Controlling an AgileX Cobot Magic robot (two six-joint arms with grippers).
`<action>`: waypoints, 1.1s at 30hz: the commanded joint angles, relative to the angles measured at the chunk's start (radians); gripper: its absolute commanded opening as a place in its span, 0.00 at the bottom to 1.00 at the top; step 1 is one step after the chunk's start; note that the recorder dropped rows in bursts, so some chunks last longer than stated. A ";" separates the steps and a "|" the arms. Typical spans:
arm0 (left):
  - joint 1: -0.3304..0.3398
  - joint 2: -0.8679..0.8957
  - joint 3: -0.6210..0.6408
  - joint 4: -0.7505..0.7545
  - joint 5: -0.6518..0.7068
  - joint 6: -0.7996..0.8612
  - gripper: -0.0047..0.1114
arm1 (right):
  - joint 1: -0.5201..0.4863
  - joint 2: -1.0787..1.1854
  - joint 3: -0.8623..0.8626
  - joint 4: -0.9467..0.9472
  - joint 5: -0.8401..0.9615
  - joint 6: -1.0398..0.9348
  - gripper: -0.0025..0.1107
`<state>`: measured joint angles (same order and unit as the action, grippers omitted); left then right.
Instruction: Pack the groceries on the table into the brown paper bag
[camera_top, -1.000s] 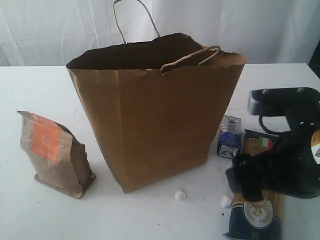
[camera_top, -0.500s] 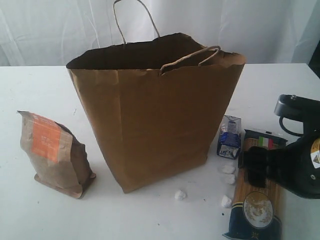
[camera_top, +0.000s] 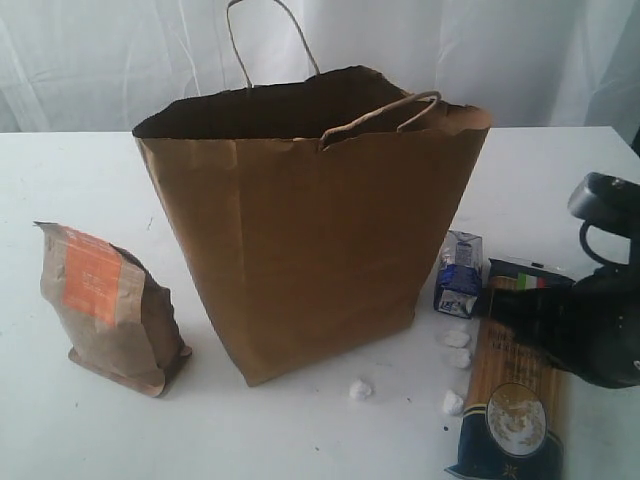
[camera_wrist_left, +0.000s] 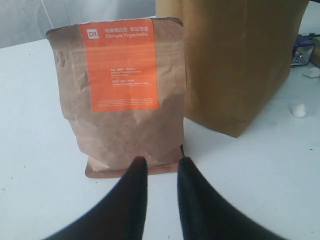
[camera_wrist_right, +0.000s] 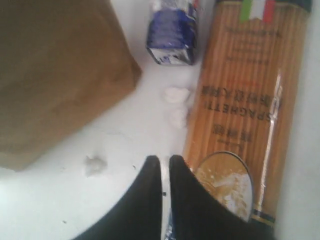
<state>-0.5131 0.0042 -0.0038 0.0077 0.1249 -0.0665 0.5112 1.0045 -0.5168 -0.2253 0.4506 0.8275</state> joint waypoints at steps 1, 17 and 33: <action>0.002 -0.004 0.004 -0.001 0.002 -0.005 0.28 | -0.006 -0.088 0.064 -0.007 -0.162 0.005 0.02; 0.002 -0.004 0.004 -0.001 0.002 -0.005 0.28 | -0.006 -0.118 0.185 0.241 -0.205 0.007 0.02; 0.002 -0.004 0.004 -0.001 0.002 -0.005 0.28 | -0.023 -0.465 0.361 0.241 -0.202 0.007 0.02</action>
<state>-0.5131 0.0042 -0.0038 0.0077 0.1249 -0.0665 0.5074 0.6087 -0.1834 0.0194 0.2499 0.8302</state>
